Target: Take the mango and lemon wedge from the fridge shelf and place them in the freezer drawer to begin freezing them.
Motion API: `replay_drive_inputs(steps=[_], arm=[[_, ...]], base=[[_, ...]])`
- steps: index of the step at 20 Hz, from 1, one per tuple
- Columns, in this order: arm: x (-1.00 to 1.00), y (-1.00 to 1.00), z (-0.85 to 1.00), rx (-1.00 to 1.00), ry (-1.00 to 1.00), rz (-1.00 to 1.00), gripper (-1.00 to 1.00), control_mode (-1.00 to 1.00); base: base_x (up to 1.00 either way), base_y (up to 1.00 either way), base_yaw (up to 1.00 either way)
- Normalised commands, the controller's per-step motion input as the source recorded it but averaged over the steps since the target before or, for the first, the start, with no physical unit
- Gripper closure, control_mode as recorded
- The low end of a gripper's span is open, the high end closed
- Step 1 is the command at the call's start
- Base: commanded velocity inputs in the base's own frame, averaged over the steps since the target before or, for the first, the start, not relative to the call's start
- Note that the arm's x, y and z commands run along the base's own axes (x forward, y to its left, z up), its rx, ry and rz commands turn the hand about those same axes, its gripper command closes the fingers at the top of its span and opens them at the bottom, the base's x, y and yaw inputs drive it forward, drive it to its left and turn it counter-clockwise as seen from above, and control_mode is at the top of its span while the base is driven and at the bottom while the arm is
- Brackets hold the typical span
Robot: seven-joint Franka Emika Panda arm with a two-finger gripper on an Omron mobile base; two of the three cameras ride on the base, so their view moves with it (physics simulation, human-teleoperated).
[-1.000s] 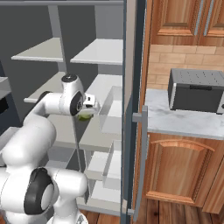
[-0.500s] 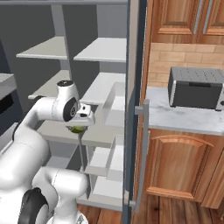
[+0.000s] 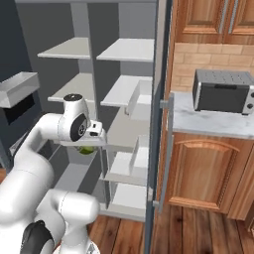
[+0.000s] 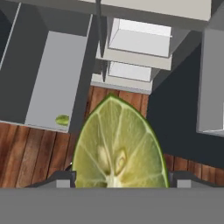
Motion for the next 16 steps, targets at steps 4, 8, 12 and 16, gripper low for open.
replay_drive_inputs(steps=[4, 8, 12, 16], arm=[[0.00, 0.00, 0.00, 0.00, 0.00, 0.00, 1.00, 1.00], [0.00, 0.00, 0.00, 0.00, 0.00, 0.00, 1.00, 1.00], [0.00, 0.00, 0.00, 0.00, 0.00, 0.00, 1.00, 1.00], [0.00, 0.00, 0.00, 0.00, 0.00, 0.00, 1.00, 1.00]], base=[[-0.16, 0.31, 0.11], [-0.23, 0.28, 0.15], [-0.41, 0.25, 0.16], [-0.42, 0.24, 0.17]])
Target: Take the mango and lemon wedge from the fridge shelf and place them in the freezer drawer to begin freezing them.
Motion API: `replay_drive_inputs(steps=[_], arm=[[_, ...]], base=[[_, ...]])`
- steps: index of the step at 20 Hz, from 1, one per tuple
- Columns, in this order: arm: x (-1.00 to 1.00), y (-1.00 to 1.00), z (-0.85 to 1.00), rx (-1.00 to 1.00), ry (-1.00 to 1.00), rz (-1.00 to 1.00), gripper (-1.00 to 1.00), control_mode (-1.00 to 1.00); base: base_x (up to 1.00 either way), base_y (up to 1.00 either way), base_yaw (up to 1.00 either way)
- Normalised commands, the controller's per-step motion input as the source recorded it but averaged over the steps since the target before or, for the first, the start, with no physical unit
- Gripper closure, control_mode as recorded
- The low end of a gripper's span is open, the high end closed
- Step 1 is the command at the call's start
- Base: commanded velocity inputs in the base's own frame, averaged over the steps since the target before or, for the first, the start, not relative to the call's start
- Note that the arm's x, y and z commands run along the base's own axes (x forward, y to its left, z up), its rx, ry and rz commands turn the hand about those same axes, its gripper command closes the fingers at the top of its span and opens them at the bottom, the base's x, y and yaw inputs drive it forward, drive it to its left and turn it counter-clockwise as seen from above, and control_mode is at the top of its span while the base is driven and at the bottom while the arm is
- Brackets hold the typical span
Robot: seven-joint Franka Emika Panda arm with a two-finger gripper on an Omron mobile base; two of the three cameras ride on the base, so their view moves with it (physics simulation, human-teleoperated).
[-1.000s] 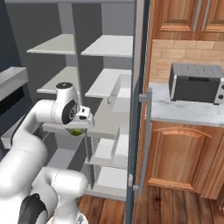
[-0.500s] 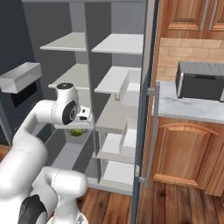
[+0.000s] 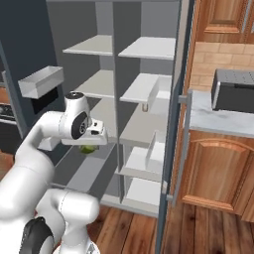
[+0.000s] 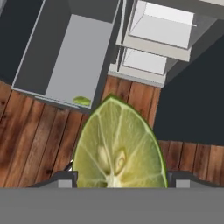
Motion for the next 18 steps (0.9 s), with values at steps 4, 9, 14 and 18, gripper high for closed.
replay_drive_inputs(steps=[4, 9, 14, 18], arm=[[0.04, 0.16, -0.33, 0.00, 0.12, 0.11, 1.00, -1.00], [0.60, 0.30, -0.98, 0.00, 0.26, 0.28, 1.00, -1.00], [0.81, 0.39, -0.82, 0.00, 0.28, 0.25, 1.00, -1.00], [0.65, 0.48, -0.64, 0.00, 0.23, 0.19, 1.00, -1.00]], base=[[-0.03, 0.18, 0.09], [0.00, 0.00, 0.00], [0.00, 0.00, 0.00], [0.00, 0.00, 0.00]])
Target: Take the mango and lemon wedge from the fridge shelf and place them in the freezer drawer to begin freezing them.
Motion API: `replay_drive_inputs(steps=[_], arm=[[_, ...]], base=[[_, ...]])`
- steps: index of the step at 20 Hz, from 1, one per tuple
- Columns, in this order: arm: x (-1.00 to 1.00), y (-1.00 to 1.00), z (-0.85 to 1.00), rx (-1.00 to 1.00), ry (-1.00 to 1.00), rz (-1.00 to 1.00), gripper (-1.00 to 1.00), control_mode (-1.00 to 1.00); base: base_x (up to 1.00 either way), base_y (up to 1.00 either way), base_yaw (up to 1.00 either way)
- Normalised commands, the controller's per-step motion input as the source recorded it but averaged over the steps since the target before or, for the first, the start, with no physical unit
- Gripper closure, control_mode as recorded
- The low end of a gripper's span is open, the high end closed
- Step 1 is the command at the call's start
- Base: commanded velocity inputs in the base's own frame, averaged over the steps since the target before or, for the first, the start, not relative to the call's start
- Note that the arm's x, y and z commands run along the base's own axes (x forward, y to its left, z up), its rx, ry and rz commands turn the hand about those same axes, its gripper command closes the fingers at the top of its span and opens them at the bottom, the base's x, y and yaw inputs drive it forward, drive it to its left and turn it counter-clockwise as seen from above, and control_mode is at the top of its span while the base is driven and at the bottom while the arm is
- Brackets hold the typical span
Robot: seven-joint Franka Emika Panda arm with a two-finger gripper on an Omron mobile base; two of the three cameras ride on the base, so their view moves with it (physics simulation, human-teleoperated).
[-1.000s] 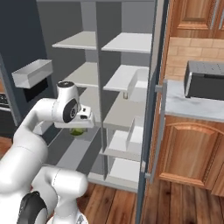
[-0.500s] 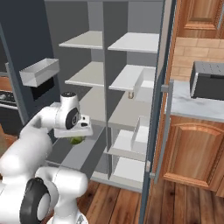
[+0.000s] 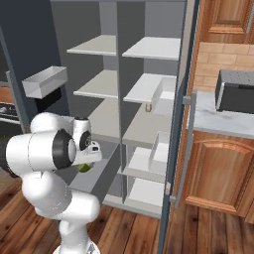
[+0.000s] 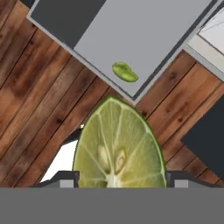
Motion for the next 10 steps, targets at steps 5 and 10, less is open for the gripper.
replay_drive_inputs(steps=[5, 10], arm=[[0.53, 0.37, -0.59, 0.00, 0.14, 0.16, 1.00, -1.00], [0.48, 0.01, -0.65, 0.00, 0.05, 0.15, 1.00, -1.00]], base=[[0.00, 0.00, 0.00], [0.00, 0.00, 0.00]])
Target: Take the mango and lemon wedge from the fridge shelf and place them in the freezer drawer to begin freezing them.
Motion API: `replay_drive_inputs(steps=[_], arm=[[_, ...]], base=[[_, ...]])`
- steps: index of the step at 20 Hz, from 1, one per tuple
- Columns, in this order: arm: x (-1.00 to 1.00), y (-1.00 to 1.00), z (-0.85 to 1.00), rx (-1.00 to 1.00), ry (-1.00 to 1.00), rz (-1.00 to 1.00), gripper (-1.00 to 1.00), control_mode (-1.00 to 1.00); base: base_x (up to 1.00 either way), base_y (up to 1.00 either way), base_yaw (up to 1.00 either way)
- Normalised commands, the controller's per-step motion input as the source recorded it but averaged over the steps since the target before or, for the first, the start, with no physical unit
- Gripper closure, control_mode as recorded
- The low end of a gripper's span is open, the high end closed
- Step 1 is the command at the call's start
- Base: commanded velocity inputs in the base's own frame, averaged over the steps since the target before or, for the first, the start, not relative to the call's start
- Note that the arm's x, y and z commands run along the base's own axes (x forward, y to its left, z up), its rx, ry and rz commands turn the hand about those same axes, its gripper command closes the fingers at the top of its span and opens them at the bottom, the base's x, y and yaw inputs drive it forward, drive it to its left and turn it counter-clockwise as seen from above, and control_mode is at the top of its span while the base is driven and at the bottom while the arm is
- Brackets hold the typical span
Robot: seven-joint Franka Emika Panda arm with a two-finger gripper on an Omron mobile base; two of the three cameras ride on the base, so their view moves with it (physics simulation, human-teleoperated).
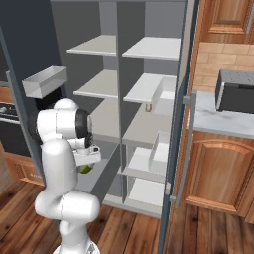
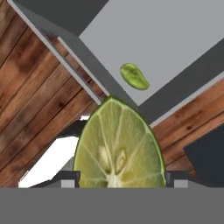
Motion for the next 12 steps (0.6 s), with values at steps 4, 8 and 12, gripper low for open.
replay_drive_inputs(steps=[4, 8, 12], arm=[[0.46, 0.05, -0.67, 0.00, 0.05, 0.14, 1.00, -1.00], [0.28, 0.17, -0.67, 0.00, 0.02, 0.12, 1.00, -1.00], [0.09, 0.16, -0.68, 0.00, 0.00, 0.11, 1.00, -1.00]], base=[[0.00, 0.00, 0.00], [0.00, 0.00, 0.00], [0.00, 0.00, 0.00]])
